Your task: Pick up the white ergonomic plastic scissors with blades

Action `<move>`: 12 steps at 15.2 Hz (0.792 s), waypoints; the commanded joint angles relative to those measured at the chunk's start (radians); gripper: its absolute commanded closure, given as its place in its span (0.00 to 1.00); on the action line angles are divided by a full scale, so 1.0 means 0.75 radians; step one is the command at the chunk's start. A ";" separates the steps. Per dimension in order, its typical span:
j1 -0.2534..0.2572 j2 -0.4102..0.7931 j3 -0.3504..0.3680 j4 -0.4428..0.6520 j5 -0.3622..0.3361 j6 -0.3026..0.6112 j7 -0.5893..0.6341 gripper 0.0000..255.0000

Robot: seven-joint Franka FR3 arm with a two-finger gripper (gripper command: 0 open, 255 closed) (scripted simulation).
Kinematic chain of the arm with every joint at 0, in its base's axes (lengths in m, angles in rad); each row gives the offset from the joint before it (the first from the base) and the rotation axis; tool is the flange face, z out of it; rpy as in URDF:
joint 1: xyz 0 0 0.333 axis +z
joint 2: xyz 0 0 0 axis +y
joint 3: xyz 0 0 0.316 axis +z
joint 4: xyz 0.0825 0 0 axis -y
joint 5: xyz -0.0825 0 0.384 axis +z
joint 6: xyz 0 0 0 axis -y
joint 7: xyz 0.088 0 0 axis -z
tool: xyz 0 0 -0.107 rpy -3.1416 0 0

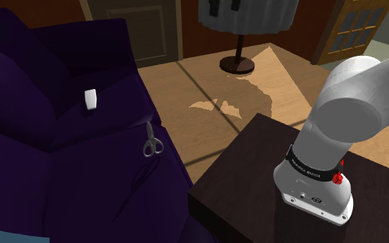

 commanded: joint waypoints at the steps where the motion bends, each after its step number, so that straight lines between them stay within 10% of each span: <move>1: 0.000 0.000 0.000 0.000 0.000 0.000 0.000 0.00; 12: 0.139 0.119 -0.177 -0.421 0.017 0.670 -0.419 0.00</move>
